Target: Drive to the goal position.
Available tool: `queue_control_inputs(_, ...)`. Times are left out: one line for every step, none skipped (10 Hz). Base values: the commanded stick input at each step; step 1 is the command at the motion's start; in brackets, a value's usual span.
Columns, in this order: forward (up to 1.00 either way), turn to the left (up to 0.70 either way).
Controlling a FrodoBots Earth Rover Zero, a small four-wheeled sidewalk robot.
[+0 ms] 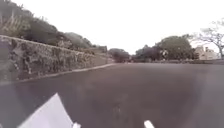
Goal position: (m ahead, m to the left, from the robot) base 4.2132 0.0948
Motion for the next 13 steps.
queue_control_inputs(0.50, -0.50)
queue_control_inputs(0.50, 0.00)
queue_control_inputs(0.50, 0.00)
queue_control_inputs(0.50, 0.00)
queue_control_inputs(0.50, 0.00)
queue_control_inputs(0.50, 0.00)
queue_control_inputs(0.50, 0.00)
queue_control_inputs(0.50, 0.00)
queue_control_inputs(0.50, 0.00)
queue_control_inputs(0.50, 0.00)
queue_control_inputs(0.50, 0.00)
queue_control_inputs(0.50, 0.00)
queue_control_inputs(0.50, 0.00)
